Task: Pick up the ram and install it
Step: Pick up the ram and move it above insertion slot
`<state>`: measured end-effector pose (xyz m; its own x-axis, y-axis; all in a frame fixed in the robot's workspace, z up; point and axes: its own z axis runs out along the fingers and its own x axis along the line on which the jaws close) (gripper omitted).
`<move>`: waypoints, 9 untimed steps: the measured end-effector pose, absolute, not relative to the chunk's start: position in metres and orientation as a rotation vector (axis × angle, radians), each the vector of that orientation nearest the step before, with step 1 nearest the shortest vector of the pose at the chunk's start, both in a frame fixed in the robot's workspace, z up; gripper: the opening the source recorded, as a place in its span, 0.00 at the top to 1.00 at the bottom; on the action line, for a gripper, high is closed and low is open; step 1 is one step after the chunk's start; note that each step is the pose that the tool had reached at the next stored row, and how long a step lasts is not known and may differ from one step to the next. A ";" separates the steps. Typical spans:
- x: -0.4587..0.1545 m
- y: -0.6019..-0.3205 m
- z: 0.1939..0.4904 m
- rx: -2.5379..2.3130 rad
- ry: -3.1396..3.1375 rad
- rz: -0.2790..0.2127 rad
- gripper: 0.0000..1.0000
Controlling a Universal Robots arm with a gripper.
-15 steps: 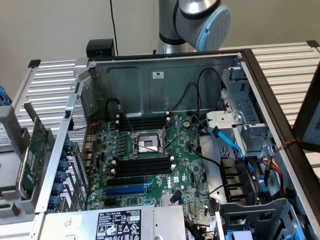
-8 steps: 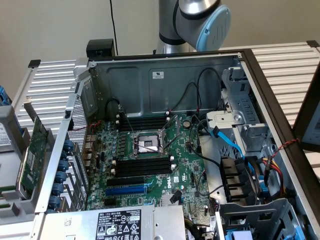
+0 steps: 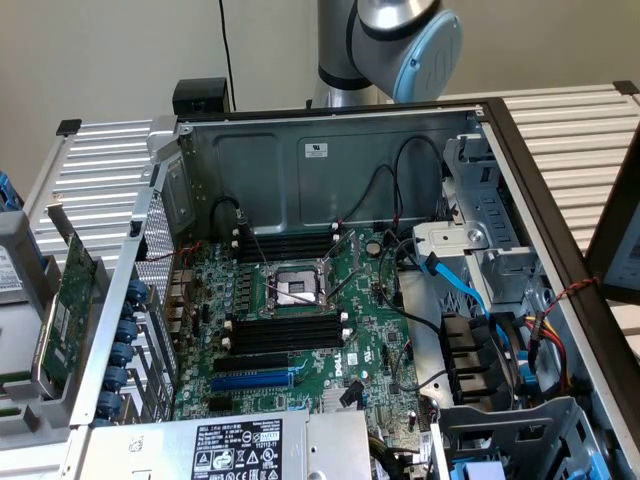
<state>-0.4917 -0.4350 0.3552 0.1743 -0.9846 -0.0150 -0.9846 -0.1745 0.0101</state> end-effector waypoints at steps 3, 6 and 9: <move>-0.492 -0.436 0.350 -2.398 2.026 0.028 0.69; -0.492 -0.437 0.344 -2.371 2.057 0.028 0.69; -0.492 -0.437 0.339 -2.340 2.093 0.028 0.67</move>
<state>-0.4917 -0.4371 0.3388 0.1110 -0.9937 -0.0151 -0.9938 -0.1111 0.0101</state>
